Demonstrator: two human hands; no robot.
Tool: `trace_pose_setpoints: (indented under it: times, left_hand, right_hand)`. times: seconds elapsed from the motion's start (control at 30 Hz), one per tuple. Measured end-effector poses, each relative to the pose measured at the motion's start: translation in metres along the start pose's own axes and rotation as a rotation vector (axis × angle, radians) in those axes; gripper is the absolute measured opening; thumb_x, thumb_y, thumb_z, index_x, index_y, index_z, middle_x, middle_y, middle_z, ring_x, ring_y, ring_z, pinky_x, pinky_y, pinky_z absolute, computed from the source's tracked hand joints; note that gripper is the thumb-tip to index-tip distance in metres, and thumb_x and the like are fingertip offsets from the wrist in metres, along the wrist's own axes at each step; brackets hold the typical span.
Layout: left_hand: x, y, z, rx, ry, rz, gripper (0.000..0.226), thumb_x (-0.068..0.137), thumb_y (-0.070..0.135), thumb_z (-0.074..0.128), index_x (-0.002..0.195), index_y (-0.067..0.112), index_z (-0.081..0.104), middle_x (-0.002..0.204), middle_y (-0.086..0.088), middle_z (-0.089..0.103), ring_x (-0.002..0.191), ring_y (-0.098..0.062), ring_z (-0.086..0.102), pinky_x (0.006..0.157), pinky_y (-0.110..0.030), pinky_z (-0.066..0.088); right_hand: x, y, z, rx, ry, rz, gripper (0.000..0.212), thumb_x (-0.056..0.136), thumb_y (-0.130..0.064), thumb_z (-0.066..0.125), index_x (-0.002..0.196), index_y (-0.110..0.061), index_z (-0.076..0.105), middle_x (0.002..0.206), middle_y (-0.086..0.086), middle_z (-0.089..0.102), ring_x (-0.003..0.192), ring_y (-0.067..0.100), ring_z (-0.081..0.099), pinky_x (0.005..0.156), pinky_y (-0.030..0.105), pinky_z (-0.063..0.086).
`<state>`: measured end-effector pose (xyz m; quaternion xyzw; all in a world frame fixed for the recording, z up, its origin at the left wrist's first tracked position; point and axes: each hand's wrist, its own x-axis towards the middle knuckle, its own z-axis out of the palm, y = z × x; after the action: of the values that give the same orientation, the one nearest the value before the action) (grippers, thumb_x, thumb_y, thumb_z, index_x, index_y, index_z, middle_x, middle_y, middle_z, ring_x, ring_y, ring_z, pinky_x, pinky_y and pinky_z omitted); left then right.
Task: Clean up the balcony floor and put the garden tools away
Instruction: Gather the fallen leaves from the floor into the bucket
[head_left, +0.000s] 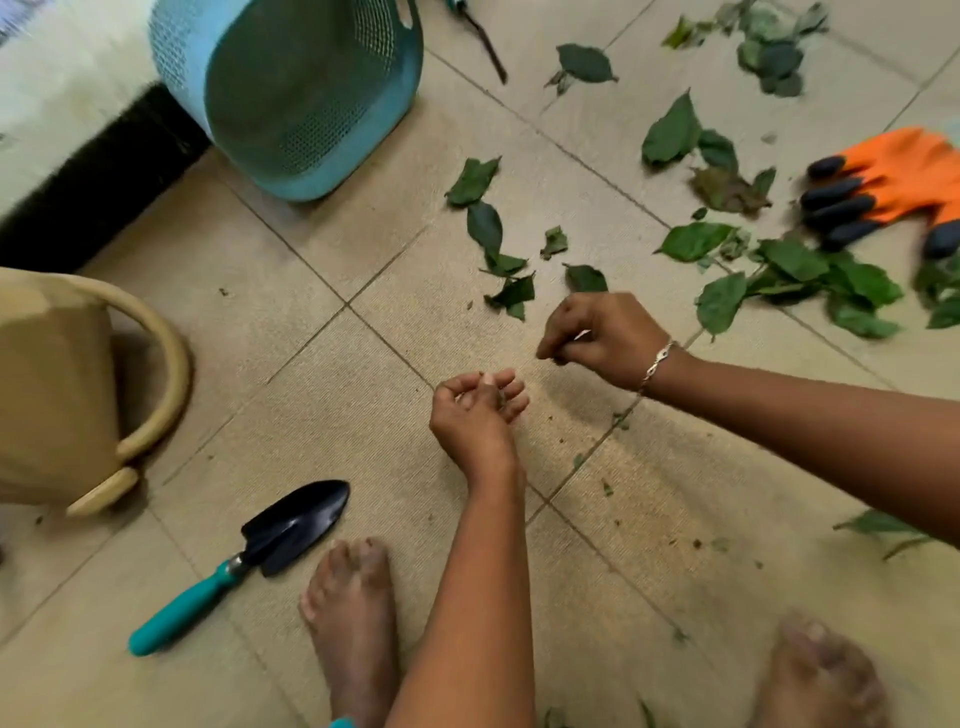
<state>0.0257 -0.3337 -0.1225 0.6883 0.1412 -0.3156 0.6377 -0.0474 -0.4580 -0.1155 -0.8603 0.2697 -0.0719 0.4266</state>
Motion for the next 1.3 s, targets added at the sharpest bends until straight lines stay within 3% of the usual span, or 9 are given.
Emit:
trace_pose_setpoints:
  times: [0.13, 0.3, 0.47, 0.6, 0.73, 0.83, 1.03, 1.2, 1.3]
  left_hand:
    - [-0.012, 0.015, 0.026, -0.273, -0.094, -0.312, 0.023, 0.094, -0.009, 0.039, 0.101, 0.0, 0.058, 0.084, -0.016, 0.064, 0.071, -0.021, 0.067, 0.07, -0.027, 0.058]
    - [-0.008, 0.014, 0.036, -0.553, -0.107, -0.561, 0.034, 0.098, 0.002, 0.03, 0.079, -0.003, 0.057, 0.058, -0.013, 0.065, 0.053, -0.017, 0.066, 0.045, -0.02, 0.053]
    - [0.025, 0.015, 0.031, -0.432, -0.02, -0.509, 0.034, 0.097, -0.001, 0.023, 0.075, 0.009, 0.046, 0.058, -0.001, 0.041, 0.034, -0.008, 0.037, 0.037, -0.019, 0.034]
    - [0.038, 0.016, 0.027, -0.333, -0.068, -0.464, 0.028, 0.093, 0.004, 0.026, 0.07, 0.014, 0.038, 0.055, 0.001, 0.03, 0.041, -0.01, 0.026, 0.049, -0.024, 0.025]
    - [0.038, 0.014, 0.029, -0.301, -0.132, -0.447, 0.029, 0.089, 0.01, 0.026, 0.062, 0.014, 0.035, 0.048, 0.0, 0.032, 0.044, -0.013, 0.026, 0.049, -0.026, 0.024]
    - [0.041, 0.016, 0.033, -0.294, -0.176, -0.446, 0.032, 0.092, 0.012, 0.025, 0.061, 0.014, 0.034, 0.048, -0.001, 0.033, 0.047, -0.014, 0.026, 0.05, -0.026, 0.026]
    - [0.049, 0.016, 0.04, -0.257, -0.221, -0.445, 0.036, 0.1, 0.02, 0.035, 0.065, 0.013, 0.036, 0.064, -0.01, 0.047, 0.062, -0.021, 0.051, 0.065, -0.035, 0.049]
    - [0.051, 0.023, 0.047, -0.359, -0.276, -0.503, 0.034, 0.102, 0.025, 0.034, 0.072, 0.011, 0.038, 0.09, -0.025, 0.061, 0.09, -0.035, 0.062, 0.085, -0.045, 0.049]
    - [0.053, 0.029, 0.052, -0.432, -0.285, -0.531, 0.036, 0.102, 0.032, 0.035, 0.079, 0.007, 0.047, 0.072, -0.017, 0.062, 0.067, -0.022, 0.065, 0.069, -0.033, 0.056]
  right_hand:
    - [-0.001, -0.013, 0.018, -0.206, 0.113, -0.2, 0.017, 0.066, -0.003, 0.063, 0.072, -0.012, 0.076, 0.075, 0.005, 0.068, 0.067, 0.024, 0.063, 0.06, 0.026, 0.047]
    - [0.002, -0.008, 0.026, -0.458, 0.086, -0.366, 0.033, 0.069, -0.024, 0.04, 0.066, -0.023, 0.073, 0.061, -0.012, 0.066, 0.065, 0.021, 0.06, 0.059, 0.031, 0.044]
    - [0.005, 0.005, 0.019, -0.278, 0.005, -0.309, 0.036, 0.08, -0.022, 0.044, 0.098, -0.007, 0.071, 0.103, 0.011, 0.068, 0.091, 0.032, 0.063, 0.076, 0.035, 0.048]
    - [0.029, 0.033, -0.001, -0.494, -0.1, 0.093, 0.07, 0.085, -0.027, 0.063, 0.145, -0.016, 0.029, 0.155, 0.013, 0.015, 0.14, 0.033, 0.02, 0.11, 0.044, 0.03]
    - [0.062, 0.045, -0.014, -0.661, -0.376, 0.205, 0.104, 0.075, -0.04, 0.073, 0.148, -0.033, 0.0, 0.155, 0.004, -0.021, 0.142, 0.033, -0.013, 0.115, 0.05, 0.008]
    - [0.071, 0.041, -0.014, -0.76, -0.438, 0.105, 0.08, 0.086, -0.025, 0.062, 0.148, -0.031, 0.012, 0.157, 0.005, -0.007, 0.143, 0.034, -0.001, 0.112, 0.048, 0.022]
    - [0.051, 0.073, -0.016, -0.671, -0.059, -0.071, 0.023, 0.089, -0.003, 0.052, 0.107, 0.0, 0.067, 0.12, 0.015, 0.06, 0.111, 0.034, 0.053, 0.077, 0.038, 0.05]
    - [0.056, 0.041, -0.008, -0.242, 0.117, -0.02, 0.012, 0.077, -0.001, 0.068, 0.087, -0.004, 0.075, 0.092, 0.011, 0.07, 0.087, 0.025, 0.064, 0.075, 0.026, 0.045]
    - [0.053, 0.009, 0.017, -0.154, 0.048, -0.146, 0.009, 0.07, 0.001, 0.069, 0.074, -0.006, 0.074, 0.073, 0.01, 0.068, 0.071, 0.028, 0.064, 0.064, 0.033, 0.051]
